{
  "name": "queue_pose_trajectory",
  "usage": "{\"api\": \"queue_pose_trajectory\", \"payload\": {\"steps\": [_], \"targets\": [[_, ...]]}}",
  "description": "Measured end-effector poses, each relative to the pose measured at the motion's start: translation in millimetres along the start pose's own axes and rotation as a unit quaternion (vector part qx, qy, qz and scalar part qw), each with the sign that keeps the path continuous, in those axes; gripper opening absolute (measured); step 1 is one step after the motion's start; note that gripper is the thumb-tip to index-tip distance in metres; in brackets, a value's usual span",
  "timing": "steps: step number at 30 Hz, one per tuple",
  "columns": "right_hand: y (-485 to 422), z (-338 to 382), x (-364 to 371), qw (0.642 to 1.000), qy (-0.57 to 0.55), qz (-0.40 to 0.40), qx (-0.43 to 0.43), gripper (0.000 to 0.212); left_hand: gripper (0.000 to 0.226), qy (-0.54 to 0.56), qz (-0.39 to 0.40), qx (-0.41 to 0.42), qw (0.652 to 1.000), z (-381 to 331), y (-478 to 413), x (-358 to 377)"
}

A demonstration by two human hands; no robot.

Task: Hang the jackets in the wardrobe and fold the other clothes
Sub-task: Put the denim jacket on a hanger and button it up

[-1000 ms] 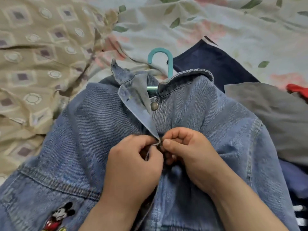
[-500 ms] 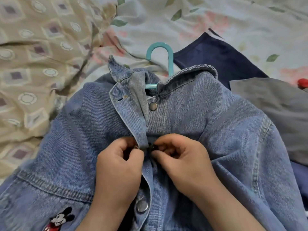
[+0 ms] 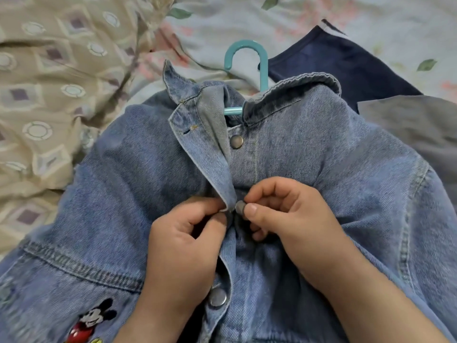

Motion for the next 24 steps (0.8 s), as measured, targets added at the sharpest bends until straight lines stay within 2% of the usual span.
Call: {"api": "queue_pose_trajectory", "payload": {"steps": [3, 5, 7, 12, 16, 19, 24], "targets": [[-1, 0, -2, 1.0, -0.004, 0.0, 0.003, 0.025, 0.024, 0.077, 0.037, -0.017, 0.996, -3, 1, -3], [-1, 0, 0, 1.0, 0.001, -0.01, 0.003, 0.013, 0.026, 0.064, 0.039, -0.011, 0.997, -6, 0, -3], [-1, -1, 1, 1.0, 0.005, -0.023, 0.003, 0.011, 0.026, 0.05, 0.032, -0.015, 0.998, -9, -3, -2], [0, -1, 1, 0.999, 0.04, -0.028, -0.01, 0.025, 0.028, 0.076, 0.045, -0.113, 0.99, -10, -9, -3], [-1, -1, 0, 0.998, 0.052, -0.022, -0.009, 0.027, 0.016, 0.086, 0.026, -0.169, 0.981, -9, -13, 0], [-1, -1, 0, 0.999, 0.052, -0.013, -0.008, 0.031, 0.009, 0.071, 0.022, -0.172, 0.982, -10, -11, 3], [-1, 0, 0, 0.999, 0.045, -0.014, -0.01, 0.032, 0.014, 0.057, 0.047, -0.151, 0.986, -14, -9, 3]]}}
Point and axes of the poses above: each hand's wrist, its own y-axis away from the middle knuckle, its own x-axis out of the palm, z = x × y, the point moved 1 cm from there along -y, towards the middle knuckle, and after that the axes turned 7 degrees about y, right-handed, at the moved point
